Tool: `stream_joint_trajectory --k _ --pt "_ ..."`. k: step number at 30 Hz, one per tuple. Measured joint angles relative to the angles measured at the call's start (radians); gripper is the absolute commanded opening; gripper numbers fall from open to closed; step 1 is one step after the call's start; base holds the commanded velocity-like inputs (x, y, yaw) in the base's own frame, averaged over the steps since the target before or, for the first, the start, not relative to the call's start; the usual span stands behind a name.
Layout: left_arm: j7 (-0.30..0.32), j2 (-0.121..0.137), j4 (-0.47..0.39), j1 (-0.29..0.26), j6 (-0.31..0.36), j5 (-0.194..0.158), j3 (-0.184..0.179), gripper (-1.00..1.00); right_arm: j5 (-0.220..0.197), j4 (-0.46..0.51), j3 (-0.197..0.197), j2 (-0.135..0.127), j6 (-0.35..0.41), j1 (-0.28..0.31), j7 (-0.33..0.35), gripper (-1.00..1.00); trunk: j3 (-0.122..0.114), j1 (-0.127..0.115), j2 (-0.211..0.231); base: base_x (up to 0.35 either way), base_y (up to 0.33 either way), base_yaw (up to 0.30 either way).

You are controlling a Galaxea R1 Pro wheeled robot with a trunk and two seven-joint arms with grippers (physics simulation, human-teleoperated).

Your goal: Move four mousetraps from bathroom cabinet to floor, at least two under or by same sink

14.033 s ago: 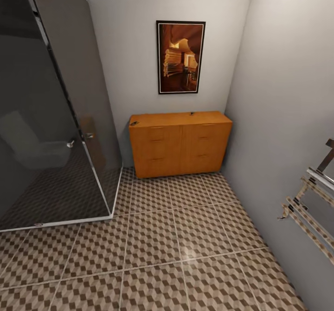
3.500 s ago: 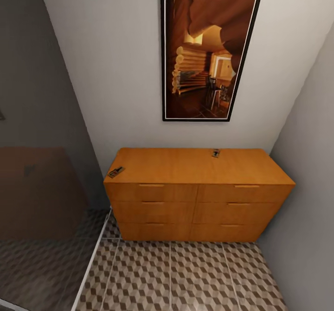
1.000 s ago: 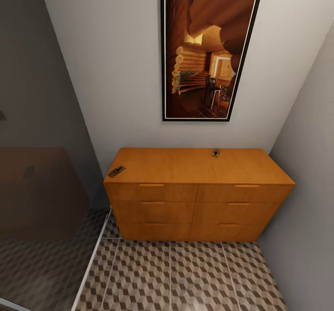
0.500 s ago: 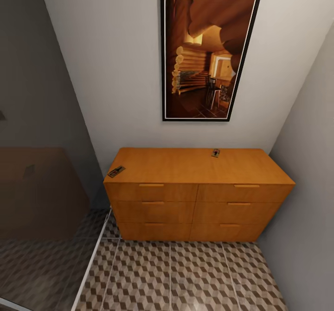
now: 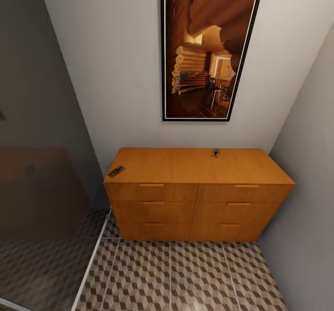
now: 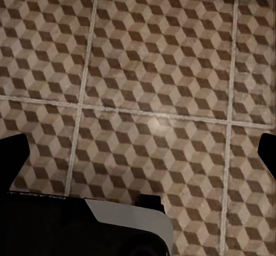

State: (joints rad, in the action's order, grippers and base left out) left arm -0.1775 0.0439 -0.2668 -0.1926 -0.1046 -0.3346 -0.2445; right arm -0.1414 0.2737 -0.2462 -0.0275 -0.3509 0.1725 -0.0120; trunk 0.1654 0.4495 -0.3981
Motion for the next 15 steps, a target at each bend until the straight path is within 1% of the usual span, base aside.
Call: stream_joint_trajectory --k 3,9,10,15 --pt "0.000 0.000 0.000 0.000 0.017 0.000 0.000 1.00 -0.001 0.017 0.000 0.000 0.000 0.000 -0.015 1.00 0.000 0.000 0.000 -0.014 0.000 0.000" --pt "0.000 0.000 0.000 0.000 0.018 0.000 0.000 1.00 -0.001 0.050 0.000 0.001 0.000 0.000 -0.047 1.00 0.000 0.000 0.000 -0.010 0.000 0.000" --pt "0.000 0.000 0.000 0.000 0.018 0.000 0.000 1.00 0.001 0.125 0.000 0.002 0.000 0.000 -0.148 1.00 0.000 0.000 0.000 -0.003 0.000 0.000" --pt "0.000 0.000 0.000 0.000 0.018 0.000 0.000 1.00 0.000 0.130 0.000 0.004 0.000 0.000 -0.152 1.00 0.000 0.000 0.000 -0.001 0.000 0.000"
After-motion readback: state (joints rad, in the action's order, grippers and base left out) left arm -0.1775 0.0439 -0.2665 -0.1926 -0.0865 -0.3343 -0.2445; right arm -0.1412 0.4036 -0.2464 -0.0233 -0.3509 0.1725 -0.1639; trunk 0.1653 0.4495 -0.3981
